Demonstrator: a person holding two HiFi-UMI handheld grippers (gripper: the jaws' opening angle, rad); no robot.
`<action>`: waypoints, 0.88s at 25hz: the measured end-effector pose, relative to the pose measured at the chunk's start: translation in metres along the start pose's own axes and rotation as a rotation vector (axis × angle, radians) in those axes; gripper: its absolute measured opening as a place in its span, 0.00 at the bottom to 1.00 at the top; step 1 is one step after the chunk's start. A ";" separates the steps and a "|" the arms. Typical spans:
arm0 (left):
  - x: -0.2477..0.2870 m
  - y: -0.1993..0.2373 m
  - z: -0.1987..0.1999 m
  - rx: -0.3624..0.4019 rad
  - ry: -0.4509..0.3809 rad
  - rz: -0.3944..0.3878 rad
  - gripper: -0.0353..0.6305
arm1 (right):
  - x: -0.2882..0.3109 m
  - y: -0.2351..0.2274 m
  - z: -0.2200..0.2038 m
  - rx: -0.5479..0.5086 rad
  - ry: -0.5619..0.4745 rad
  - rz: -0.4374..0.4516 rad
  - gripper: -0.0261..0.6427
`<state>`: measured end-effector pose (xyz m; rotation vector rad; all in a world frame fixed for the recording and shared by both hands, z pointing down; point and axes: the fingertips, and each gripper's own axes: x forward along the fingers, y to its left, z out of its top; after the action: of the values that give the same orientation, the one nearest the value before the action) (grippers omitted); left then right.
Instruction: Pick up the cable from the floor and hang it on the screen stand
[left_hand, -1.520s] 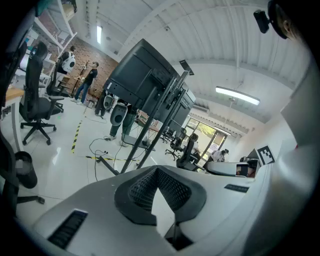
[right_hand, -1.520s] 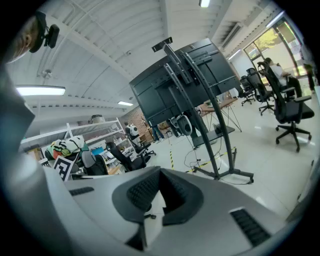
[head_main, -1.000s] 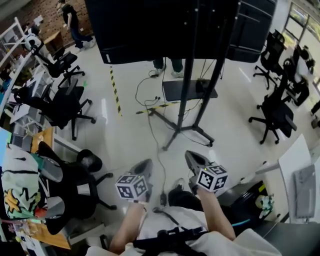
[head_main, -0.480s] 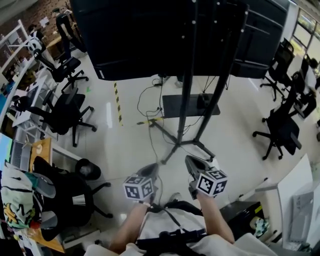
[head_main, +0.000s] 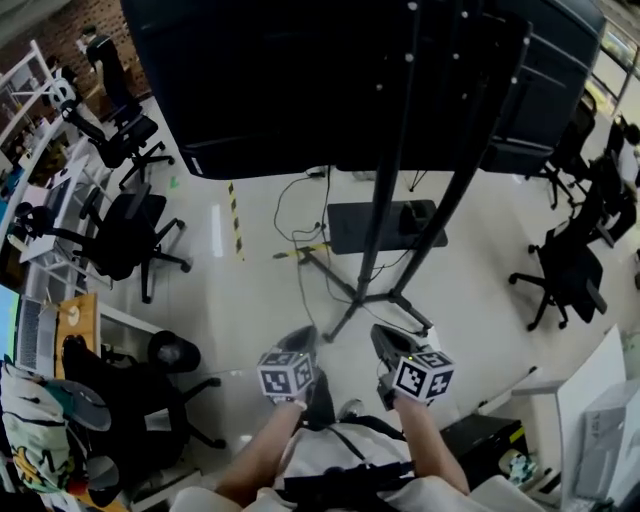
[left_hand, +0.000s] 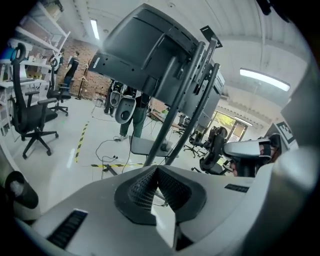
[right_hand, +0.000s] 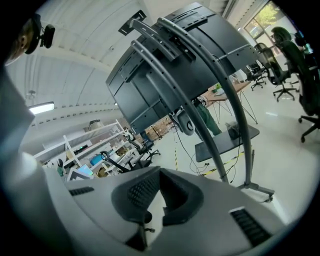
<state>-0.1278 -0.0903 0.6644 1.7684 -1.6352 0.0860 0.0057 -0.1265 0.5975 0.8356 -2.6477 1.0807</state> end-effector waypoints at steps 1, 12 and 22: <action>0.012 0.006 0.006 0.008 0.001 0.003 0.06 | 0.007 -0.003 0.005 0.003 -0.004 -0.005 0.04; 0.150 0.072 0.053 0.102 0.134 0.007 0.17 | 0.107 -0.043 0.058 0.034 -0.008 -0.064 0.04; 0.245 0.119 0.056 0.149 0.209 0.024 0.24 | 0.157 -0.073 0.073 0.029 0.020 -0.104 0.04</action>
<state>-0.2095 -0.3203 0.7984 1.7838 -1.5313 0.3999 -0.0802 -0.2874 0.6420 0.9513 -2.5473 1.0982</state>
